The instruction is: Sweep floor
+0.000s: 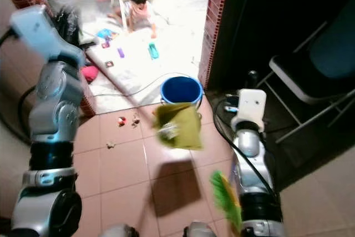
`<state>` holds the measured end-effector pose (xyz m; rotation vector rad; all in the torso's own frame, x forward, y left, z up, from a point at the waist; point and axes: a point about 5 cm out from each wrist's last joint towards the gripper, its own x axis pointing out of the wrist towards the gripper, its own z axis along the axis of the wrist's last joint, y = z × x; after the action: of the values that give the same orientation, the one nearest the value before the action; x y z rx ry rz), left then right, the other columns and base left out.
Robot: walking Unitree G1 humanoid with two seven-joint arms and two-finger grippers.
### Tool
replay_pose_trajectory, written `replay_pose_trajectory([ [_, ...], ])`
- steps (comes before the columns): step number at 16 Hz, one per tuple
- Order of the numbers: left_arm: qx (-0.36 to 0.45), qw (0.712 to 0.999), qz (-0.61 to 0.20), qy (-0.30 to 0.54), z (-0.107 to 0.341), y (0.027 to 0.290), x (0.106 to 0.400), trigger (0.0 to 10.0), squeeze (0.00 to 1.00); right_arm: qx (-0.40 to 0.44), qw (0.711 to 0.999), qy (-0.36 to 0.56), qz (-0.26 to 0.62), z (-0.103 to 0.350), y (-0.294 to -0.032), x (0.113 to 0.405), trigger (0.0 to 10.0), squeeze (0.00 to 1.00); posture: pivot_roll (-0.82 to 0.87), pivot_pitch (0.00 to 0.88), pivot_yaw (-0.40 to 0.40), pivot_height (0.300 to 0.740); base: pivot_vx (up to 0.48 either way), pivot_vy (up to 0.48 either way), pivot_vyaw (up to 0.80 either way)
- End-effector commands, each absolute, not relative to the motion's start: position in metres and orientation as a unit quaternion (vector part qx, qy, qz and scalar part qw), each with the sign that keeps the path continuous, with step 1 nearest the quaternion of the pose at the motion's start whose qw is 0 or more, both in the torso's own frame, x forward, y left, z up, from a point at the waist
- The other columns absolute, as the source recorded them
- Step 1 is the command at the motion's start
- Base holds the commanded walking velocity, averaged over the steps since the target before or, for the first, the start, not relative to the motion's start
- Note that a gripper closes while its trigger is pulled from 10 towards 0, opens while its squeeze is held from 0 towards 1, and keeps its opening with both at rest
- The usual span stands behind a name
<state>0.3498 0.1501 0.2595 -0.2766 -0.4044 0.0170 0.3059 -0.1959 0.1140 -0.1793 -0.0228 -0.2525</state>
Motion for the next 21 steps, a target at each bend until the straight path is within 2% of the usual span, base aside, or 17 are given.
replay_pose_trajectory([
  [1,-0.134,0.958,0.025,-0.253,0.284,0.164,0.344,10.0,0.0,-0.089,0.989,-0.013,-0.115,0.116,-0.187,0.308,10.0,0.0,-0.11,0.028,0.034,0.74,0.409,0.0,0.0],
  [4,-0.138,0.954,0.025,-0.264,0.293,0.165,0.345,10.0,0.0,-0.084,0.99,-0.018,-0.113,0.117,-0.185,0.31,10.0,0.0,-0.11,0.027,0.036,0.74,0.423,0.0,-0.41],
  [14,-0.138,0.948,0.024,-0.285,0.308,0.165,0.347,10.0,0.0,-0.075,0.993,-0.019,-0.09,0.115,-0.177,0.309,10.0,0.0,-0.11,0.027,0.037,0.74,0.439,0.0,0.0],
  [21,-0.119,0.948,0.01,-0.294,0.309,0.155,0.347,10.0,0.0,-0.07,0.995,-0.017,-0.067,0.113,-0.171,0.309,10.0,0.0,-0.11,0.031,0.034,0.74,0.441,0.0,0.0],
])
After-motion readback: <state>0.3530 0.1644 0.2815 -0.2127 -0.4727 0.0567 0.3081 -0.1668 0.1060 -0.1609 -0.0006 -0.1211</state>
